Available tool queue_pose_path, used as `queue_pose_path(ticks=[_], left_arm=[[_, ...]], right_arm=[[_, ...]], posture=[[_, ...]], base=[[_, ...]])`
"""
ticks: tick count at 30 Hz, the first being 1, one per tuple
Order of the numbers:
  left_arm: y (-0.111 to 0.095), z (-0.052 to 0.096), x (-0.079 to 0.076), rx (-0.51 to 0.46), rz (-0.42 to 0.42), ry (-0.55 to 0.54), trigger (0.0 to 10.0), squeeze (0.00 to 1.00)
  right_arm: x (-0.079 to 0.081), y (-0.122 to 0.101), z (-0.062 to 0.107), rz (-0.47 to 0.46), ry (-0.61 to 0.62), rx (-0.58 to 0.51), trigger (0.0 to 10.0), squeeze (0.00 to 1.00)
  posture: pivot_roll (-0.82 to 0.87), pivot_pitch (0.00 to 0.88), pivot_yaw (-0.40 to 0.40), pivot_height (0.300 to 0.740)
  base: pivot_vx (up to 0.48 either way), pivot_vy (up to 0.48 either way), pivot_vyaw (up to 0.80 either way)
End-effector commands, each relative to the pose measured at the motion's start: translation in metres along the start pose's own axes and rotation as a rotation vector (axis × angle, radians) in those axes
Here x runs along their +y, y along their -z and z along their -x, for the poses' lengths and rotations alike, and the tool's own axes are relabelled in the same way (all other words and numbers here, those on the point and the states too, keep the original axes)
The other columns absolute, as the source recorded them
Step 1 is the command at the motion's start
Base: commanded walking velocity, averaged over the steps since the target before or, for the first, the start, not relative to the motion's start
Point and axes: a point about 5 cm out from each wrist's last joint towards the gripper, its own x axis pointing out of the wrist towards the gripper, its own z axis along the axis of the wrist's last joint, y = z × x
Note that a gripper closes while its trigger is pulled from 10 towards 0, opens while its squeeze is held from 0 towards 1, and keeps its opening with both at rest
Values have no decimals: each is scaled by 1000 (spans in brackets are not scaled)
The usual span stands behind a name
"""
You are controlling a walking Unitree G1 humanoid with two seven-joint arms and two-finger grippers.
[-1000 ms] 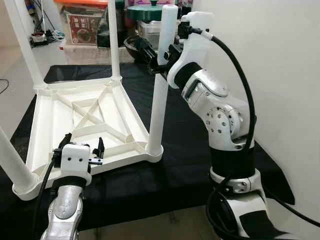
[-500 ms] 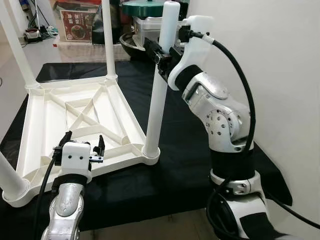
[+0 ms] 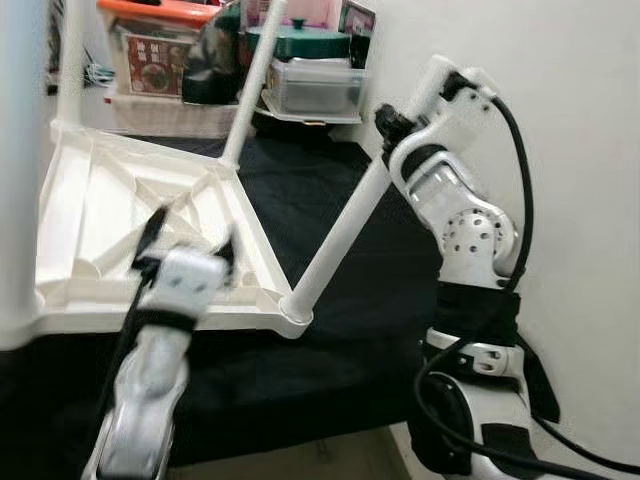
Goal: Building children table
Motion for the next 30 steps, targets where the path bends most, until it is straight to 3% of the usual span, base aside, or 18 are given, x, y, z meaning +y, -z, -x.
queue_pose_path(ticks=[1, 2, 3, 5, 7, 8, 9, 13, 14, 15, 16, 17, 23, 24, 30], left_arm=[[-14, -4, -12, -64, 45, 86, 10000, 0], [-30, -12, -20, -131, 143, 149, 10000, 0], [-30, -12, -20, -131, 143, 149, 10000, 0], [-27, -8, -27, -109, 220, 206, 10000, 0], [-16, 0, -25, -52, 223, 195, 10000, 0], [-16, 0, -25, -52, 223, 195, 10000, 0], [-13, 5, -21, -28, 222, 177, 10000, 0], [-12, 8, -19, -15, 223, 167, 10000, 0], [-11, 11, -18, 5, 212, 153, 10000, 0], [-10, 13, -16, 19, 202, 143, 10000, 0], [-10, 13, -16, 19, 202, 143, 10000, 0], [-10, 14, -16, 27, 196, 137, 10000, 0], [-5, 17, -13, 67, 178, 130, 10000, 0], [-4, 17, -13, 74, 176, 133, 10000, 0], [-1, 19, -11, 91, 175, 134, 10000, 0]], right_arm=[[-36, 57, -3, -103, 150, 248, 0, 0], [-42, 71, -2, -114, 179, 294, 0, 0], [-42, 71, -2, -114, 179, 294, 0, 0], [-62, 97, 0, -155, 289, 381, 0, 0], [-80, 111, 1, -195, 379, 420, 0, 0], [-80, 111, 1, -195, 379, 420, 0, 0], [-95, 119, 3, -197, 442, 444, 0, 0], [-104, 125, 5, -194, 482, 461, 0, 0], [-118, 138, 10, -176, 547, 510, 0, 0], [-126, 149, 16, -152, 589, 556, 1490, 0], [-126, 149, 16, -152, 589, 556, 1490, 0], [-130, 156, 19, -137, 610, 584, 10000, 0], [-130, 166, 24, -101, 619, 639, 10000, 0], [-131, 164, 24, -101, 622, 633, 10000, 1000], [-140, 160, 23, -124, 665, 622, 10000, 1000]], posture=[[56, 0, -95, 740], [55, 0, -85, 740], [55, 0, -85, 740], [48, 0, -73, 740], [48, 0, -73, 740], [48, 0, -73, 740], [59, 0, -84, 740], [62, 0, -86, 740], [82, 0, -104, 740], [85, 0, -107, 740], [85, 0, -107, 740], [85, 0, -107, 740], [84, 0, -110, 740], [80, 0, -108, 740], [80, 0, -108, 740]], base=[[0, 0, 0], [0, 0, 0], [0, 0, 0], [0, 0, 0], [0, 0, 0], [0, 0, 0], [0, 0, 0], [0, 0, 0], [0, 0, 0], [0, 0, 0], [0, 0, 0], [0, 0, 0], [0, 0, 0], [0, 0, 0], [0, 0, 0]])
